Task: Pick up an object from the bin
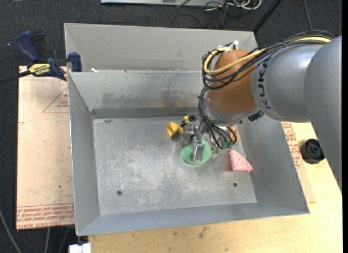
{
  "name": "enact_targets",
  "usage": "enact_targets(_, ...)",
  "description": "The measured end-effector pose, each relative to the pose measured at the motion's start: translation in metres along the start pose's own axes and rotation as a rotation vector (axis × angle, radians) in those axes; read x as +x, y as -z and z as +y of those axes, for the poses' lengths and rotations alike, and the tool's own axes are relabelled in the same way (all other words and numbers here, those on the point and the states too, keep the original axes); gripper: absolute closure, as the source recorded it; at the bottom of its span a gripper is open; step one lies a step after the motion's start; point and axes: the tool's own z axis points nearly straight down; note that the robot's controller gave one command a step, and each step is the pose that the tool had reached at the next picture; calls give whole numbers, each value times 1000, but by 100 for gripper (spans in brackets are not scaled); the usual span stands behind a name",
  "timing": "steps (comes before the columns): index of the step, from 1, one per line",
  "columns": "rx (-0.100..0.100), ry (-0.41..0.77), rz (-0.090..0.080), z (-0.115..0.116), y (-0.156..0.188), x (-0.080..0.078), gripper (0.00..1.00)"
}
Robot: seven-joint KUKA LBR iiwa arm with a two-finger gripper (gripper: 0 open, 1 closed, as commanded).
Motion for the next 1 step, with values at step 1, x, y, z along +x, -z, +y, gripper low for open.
enact_targets(1,0,0,0,0,0,0,100)
